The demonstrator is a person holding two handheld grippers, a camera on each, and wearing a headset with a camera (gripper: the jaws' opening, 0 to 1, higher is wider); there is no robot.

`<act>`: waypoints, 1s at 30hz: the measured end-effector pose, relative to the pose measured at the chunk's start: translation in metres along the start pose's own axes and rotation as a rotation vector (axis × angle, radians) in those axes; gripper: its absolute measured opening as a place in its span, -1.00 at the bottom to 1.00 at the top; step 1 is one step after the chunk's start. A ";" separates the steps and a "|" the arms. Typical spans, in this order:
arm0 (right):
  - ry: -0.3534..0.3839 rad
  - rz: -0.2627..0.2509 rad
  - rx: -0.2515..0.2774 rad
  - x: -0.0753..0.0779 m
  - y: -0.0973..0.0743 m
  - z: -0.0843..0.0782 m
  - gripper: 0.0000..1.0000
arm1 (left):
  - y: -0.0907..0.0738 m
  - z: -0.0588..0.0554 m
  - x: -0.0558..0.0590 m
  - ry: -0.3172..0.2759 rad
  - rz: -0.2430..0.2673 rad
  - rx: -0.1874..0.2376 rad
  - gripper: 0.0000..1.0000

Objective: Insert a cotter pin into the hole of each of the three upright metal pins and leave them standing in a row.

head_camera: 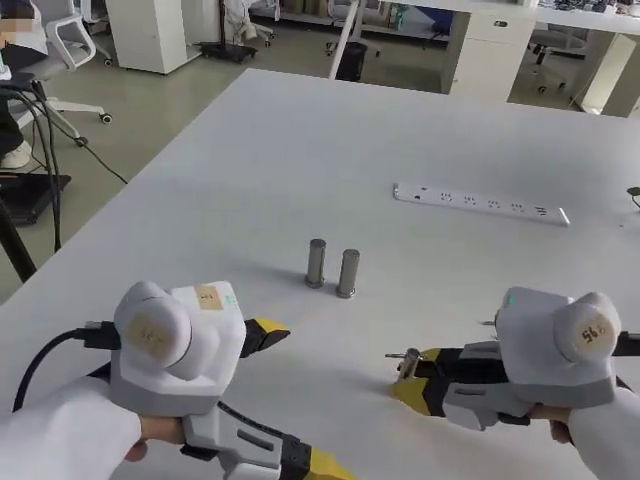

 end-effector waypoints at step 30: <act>-0.036 -0.057 -0.001 0.030 0.021 0.014 -0.92 | -0.005 0.001 -0.006 -0.030 0.049 0.023 0.93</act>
Point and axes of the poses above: the centre of the closed fingertips' face, and the gripper's own axes: y roughly forward along the fingers, x roughly to its right, z roughly out of its top, the point moved 3 cm from there along -y, roughly backward along the fingers, and after that the axes turned 7 degrees about -y, right-handed, at the moved point
